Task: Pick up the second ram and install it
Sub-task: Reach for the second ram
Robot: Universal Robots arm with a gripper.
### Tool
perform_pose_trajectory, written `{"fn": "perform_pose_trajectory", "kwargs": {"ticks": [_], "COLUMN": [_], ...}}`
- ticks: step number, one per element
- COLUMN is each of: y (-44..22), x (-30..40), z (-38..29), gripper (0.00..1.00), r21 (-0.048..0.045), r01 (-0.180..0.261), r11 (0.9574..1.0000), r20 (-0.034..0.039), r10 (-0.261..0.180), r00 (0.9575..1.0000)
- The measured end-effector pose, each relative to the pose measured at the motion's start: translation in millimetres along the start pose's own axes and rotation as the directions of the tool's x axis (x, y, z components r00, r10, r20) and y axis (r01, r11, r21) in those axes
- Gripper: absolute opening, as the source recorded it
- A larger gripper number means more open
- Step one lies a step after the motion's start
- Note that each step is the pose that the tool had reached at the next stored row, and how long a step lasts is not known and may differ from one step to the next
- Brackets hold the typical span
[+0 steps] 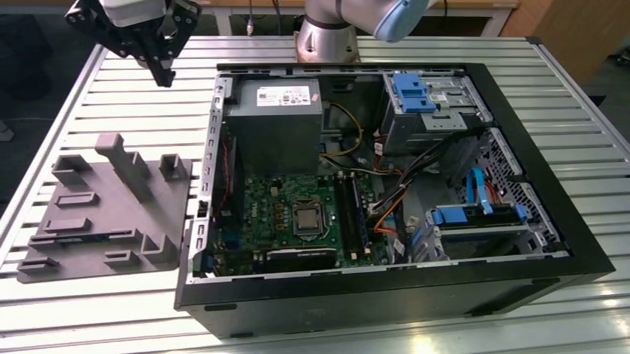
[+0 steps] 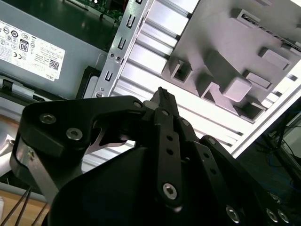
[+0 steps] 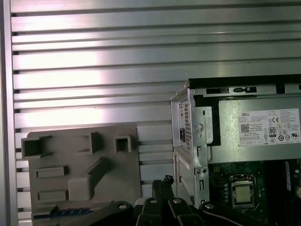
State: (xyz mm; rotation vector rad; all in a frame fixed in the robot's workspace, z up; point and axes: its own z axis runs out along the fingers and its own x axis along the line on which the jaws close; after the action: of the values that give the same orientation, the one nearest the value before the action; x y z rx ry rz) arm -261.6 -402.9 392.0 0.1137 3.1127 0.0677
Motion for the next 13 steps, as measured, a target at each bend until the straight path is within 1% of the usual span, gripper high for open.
{"fn": "perform_pose_trajectory", "kwargs": {"ticks": [6,13], "y": [-1.2,-2.4], "x": [5.3,9.5], "z": [0.5,0.8], "gripper": [0.11,0.11], "r21": [0.0000,-0.0001], "r01": [0.000,0.000], "r11": [1.0000,1.0000], "r20": [0.0000,0.0001], "r10": [0.000,0.000], "r00": [1.0000,1.0000]}}
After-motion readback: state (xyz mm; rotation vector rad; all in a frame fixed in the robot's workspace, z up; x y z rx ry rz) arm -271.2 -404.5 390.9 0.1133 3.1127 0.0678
